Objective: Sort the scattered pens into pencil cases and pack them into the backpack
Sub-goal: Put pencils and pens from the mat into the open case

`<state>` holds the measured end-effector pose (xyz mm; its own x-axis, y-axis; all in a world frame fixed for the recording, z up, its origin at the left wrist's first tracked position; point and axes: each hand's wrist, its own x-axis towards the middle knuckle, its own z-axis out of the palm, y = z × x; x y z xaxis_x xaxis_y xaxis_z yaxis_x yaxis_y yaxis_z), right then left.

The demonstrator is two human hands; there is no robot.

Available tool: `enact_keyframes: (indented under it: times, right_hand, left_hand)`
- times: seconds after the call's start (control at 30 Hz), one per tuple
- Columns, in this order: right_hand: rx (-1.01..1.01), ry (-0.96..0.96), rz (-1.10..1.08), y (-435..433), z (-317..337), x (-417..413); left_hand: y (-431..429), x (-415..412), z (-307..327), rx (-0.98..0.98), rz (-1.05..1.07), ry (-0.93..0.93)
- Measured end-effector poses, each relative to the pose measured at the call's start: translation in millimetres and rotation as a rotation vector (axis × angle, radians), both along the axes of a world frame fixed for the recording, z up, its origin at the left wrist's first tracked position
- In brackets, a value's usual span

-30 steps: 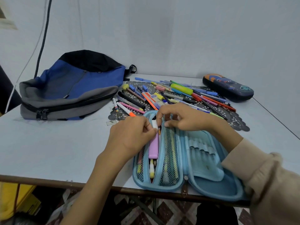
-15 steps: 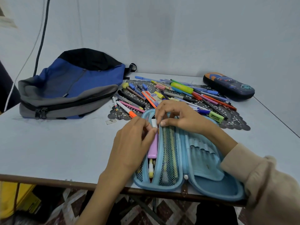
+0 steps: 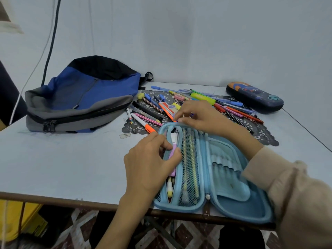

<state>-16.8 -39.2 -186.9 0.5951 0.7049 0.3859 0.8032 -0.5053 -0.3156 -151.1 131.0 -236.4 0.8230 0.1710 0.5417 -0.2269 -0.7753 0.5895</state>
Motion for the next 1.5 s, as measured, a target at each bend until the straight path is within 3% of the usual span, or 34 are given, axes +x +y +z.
enact_keyframes:
  times: [0.13, 0.3, 0.57, 1.33, 1.5]
  right_hand:
    - [-0.521, -0.352, 0.02, 18.0, 12.4, 8.0]
    - [-0.827, -0.566, 0.041, 32.7, 20.1, 12.1]
    - [-0.798, -0.732, 0.343, 31.6, 22.3, 28.4]
    - [-0.737, -0.875, 0.488, 17.6, 31.3, 8.0]
    - [-0.693, -0.826, 0.552, 16.0, 27.9, 3.0]
  left_hand:
    - [-0.7, 0.8, -1.8, -0.02, 0.002, 0.001]
    - [-0.5, -0.1, -1.4, -0.034, 0.0, 0.005]
    - [1.1, -0.3, -2.6, -0.031, -0.011, 0.003]
    - [-5.3, 0.5, -1.2, -0.046, 0.021, 0.048]
    - [-4.6, 1.2, -1.1, -0.044, 0.01, 0.049]
